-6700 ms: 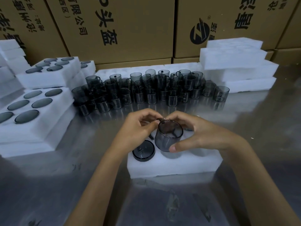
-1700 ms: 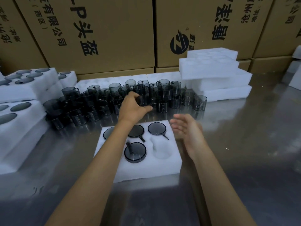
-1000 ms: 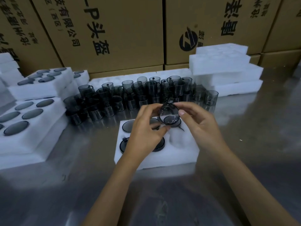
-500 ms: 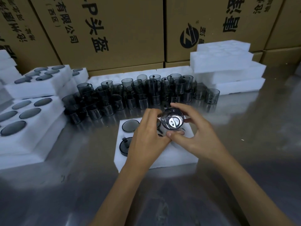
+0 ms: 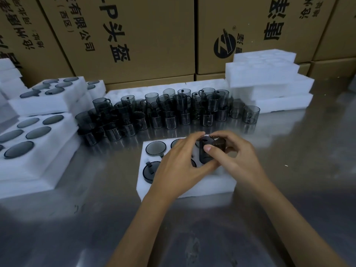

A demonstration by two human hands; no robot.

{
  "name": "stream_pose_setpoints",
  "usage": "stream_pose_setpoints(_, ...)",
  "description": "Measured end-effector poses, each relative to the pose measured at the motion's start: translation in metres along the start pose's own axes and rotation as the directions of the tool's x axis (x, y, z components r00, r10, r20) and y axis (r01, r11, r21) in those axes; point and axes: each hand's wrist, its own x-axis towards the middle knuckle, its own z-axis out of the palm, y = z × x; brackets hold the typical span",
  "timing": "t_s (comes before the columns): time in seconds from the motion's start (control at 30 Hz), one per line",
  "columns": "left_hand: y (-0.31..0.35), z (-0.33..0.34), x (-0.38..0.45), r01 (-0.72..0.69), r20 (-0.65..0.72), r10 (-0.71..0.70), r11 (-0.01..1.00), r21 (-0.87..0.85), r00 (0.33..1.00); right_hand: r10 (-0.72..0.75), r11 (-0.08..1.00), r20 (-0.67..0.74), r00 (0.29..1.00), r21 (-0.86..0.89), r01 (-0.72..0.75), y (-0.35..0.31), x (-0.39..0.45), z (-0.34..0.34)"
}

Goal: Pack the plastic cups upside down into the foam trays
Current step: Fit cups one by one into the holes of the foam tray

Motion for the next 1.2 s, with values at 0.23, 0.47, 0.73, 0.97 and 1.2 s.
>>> stream_pose_setpoints(0.23, 0.003, -0.002, 0.0, -0.048, 0.074, 0.042, 0.996, 0.07, 0.996, 0.074, 0.987, 0.154, 0.985, -0.152, -0.051, 0.003, 0.004, -0.014)
stream_pose_setpoints(0.47, 0.003, -0.004, 0.001, -0.042, 0.098, 0.043, 0.999, -0.014, 0.994, 0.123, 0.981, 0.225, 0.967, -0.173, -0.084, 0.002, 0.003, -0.019)
stream_pose_setpoints(0.73, 0.002, -0.001, 0.001, -0.005, 0.129, 0.012, 0.998, -0.057, 0.992, 0.162, 0.985, 0.283, 0.946, -0.097, -0.139, -0.003, 0.002, -0.021)
stream_pose_setpoints(0.97, 0.002, -0.001, 0.003, -0.025, 0.122, 0.025, 1.0, 0.0, 0.992, 0.181, 0.98, 0.291, 0.94, -0.132, -0.149, 0.001, 0.003, -0.023)
stream_pose_setpoints(1.2, 0.002, -0.006, 0.001, -0.001, 0.15, 0.008, 0.999, -0.046, 0.989, 0.188, 0.981, 0.309, 0.932, -0.092, -0.168, 0.003, 0.003, -0.024)
